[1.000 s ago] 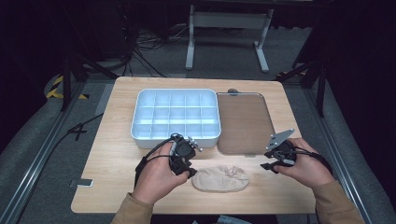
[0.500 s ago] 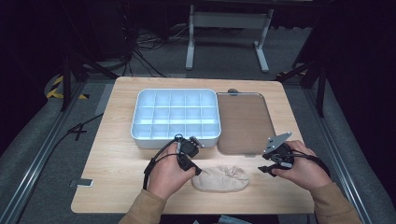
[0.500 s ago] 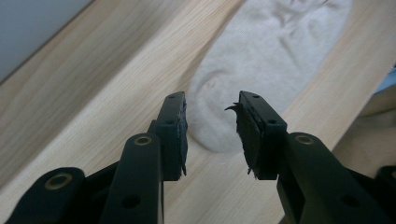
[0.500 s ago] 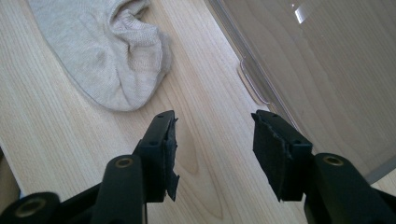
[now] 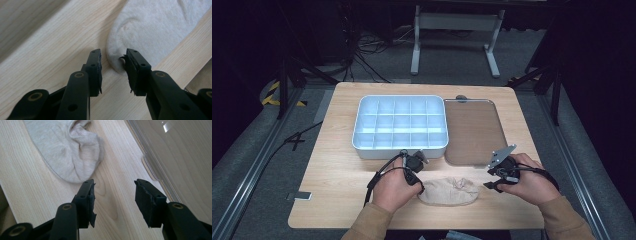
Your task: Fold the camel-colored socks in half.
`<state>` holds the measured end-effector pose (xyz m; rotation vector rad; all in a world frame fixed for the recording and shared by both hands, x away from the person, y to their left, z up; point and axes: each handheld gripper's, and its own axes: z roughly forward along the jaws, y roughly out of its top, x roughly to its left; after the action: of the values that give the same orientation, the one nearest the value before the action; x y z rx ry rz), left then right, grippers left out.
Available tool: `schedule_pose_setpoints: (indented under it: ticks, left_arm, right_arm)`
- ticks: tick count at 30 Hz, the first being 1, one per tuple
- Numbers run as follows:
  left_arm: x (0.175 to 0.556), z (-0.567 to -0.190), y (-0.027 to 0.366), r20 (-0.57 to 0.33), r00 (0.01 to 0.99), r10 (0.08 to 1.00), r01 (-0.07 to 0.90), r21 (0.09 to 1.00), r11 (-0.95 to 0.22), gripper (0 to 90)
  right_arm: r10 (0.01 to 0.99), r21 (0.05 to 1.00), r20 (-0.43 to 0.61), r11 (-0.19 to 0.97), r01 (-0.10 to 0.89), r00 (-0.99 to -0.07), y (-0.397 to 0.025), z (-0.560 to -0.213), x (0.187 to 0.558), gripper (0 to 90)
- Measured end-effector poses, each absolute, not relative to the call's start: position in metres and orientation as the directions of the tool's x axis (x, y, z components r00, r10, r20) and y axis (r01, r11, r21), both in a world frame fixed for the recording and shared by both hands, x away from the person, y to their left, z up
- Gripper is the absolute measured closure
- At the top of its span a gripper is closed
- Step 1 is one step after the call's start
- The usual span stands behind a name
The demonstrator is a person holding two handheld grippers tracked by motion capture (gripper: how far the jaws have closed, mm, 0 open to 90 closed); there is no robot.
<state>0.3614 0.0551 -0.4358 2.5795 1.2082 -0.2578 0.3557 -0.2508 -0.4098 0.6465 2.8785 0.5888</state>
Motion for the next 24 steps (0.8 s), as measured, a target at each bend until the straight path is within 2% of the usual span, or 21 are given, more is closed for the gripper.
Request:
schedule_pose_setpoints:
  ticks: [7,15,20,24]
  left_arm:
    - [0.359,-0.441,0.049,-0.249,0.653,0.715,0.756,0.162,-0.634,70.4]
    - [0.355,-0.441,0.041,-0.243,0.654,0.717,0.756,0.158,-0.636,82.9]
    - [0.353,-0.441,0.041,-0.236,0.658,0.715,0.753,0.167,-0.637,85.7]
    - [0.354,-0.436,0.043,-0.232,0.658,0.716,0.752,0.178,-0.634,85.9]
  right_arm:
    - [0.418,0.391,-0.038,0.842,0.372,-0.908,-0.242,-0.413,0.353,50.2]
    - [0.431,0.392,-0.041,0.837,0.382,-0.902,-0.242,-0.414,0.353,51.3]
    - [0.457,0.374,-0.030,0.830,0.414,-0.889,-0.240,-0.416,0.355,65.7]
    - [0.443,0.388,0.035,0.820,0.420,-0.896,-0.235,-0.420,0.354,66.6]
